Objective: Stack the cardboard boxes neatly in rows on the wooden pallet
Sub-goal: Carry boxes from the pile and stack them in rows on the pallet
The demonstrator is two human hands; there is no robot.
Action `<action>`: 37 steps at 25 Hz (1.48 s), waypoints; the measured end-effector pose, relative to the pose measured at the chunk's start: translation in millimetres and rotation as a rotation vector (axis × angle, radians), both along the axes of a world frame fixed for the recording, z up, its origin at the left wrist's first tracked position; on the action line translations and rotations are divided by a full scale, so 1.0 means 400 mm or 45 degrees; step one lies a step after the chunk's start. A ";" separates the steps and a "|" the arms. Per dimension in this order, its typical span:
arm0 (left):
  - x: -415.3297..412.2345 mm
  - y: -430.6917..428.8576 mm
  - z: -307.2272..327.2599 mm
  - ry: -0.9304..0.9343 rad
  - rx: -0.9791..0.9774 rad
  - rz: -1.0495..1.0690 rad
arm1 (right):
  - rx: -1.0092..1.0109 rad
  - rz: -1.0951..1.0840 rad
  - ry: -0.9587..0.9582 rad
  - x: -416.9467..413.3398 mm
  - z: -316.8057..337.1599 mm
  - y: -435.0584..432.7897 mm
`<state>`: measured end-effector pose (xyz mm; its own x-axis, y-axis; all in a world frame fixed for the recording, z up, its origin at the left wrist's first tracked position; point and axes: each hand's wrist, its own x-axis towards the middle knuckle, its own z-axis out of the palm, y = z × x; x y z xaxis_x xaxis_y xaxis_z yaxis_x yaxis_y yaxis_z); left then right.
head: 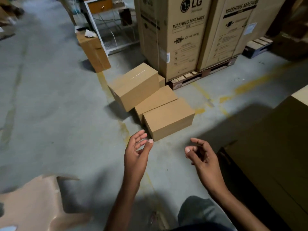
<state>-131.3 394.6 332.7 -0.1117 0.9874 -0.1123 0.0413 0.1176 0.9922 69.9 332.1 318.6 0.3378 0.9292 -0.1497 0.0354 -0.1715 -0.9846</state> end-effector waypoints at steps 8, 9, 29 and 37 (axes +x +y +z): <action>-0.030 0.574 -0.215 0.086 -0.206 -0.213 | -0.241 -0.143 -0.021 -0.024 -0.176 0.512; -0.027 0.657 -0.263 0.110 -0.235 -0.229 | -0.300 -0.161 0.001 -0.021 -0.226 0.593; 0.009 1.716 -1.468 0.865 -0.514 -0.928 | -1.189 0.109 -0.638 -0.149 -1.451 1.529; 0.004 1.768 -1.621 1.146 -0.272 -0.996 | -1.210 0.210 -0.854 -0.204 -1.620 1.420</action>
